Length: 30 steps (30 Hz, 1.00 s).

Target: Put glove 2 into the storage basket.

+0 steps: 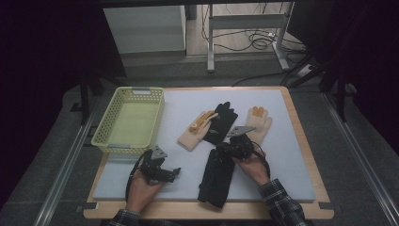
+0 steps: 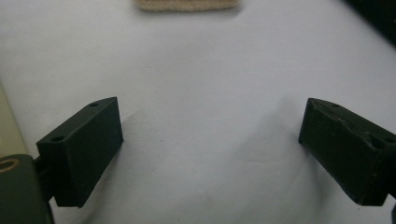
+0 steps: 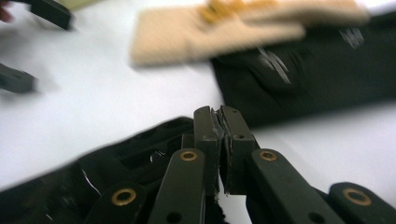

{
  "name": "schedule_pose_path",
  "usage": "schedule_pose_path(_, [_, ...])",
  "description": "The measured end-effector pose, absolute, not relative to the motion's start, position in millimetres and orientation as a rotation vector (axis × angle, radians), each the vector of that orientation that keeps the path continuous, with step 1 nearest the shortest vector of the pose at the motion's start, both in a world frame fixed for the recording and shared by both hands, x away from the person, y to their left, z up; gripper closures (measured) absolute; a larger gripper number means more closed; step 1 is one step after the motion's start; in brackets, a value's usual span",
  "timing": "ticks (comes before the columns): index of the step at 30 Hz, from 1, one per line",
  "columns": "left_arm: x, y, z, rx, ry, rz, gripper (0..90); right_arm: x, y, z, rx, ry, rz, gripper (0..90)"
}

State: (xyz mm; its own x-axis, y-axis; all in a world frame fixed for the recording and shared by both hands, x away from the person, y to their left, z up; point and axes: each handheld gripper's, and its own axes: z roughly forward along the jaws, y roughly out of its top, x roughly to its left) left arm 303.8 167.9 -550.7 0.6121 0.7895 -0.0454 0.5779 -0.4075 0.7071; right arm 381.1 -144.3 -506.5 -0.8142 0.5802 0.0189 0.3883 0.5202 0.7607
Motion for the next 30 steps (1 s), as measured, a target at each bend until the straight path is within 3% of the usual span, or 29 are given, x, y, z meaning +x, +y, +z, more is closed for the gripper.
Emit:
schedule_pose_path(8, [303.7,168.0,-550.6,2.136,1.071,0.387,6.3,391.6,-105.5,-518.4,0.757,2.575,1.126,80.3])
schedule_pose_path(11, [303.7,168.0,-550.6,2.136,1.071,0.387,6.2,395.3,-114.5,-518.6,0.817,2.548,1.18,71.1])
schedule_pose_path(14, [303.7,168.0,-550.6,2.137,1.071,0.387,6.2,399.7,-126.3,-511.7,0.884,2.509,1.214,67.5])
schedule_pose_path(30, [303.7,168.0,-550.6,2.136,1.071,0.387,6.2,446.4,-146.9,-504.3,0.972,2.379,1.089,59.8])
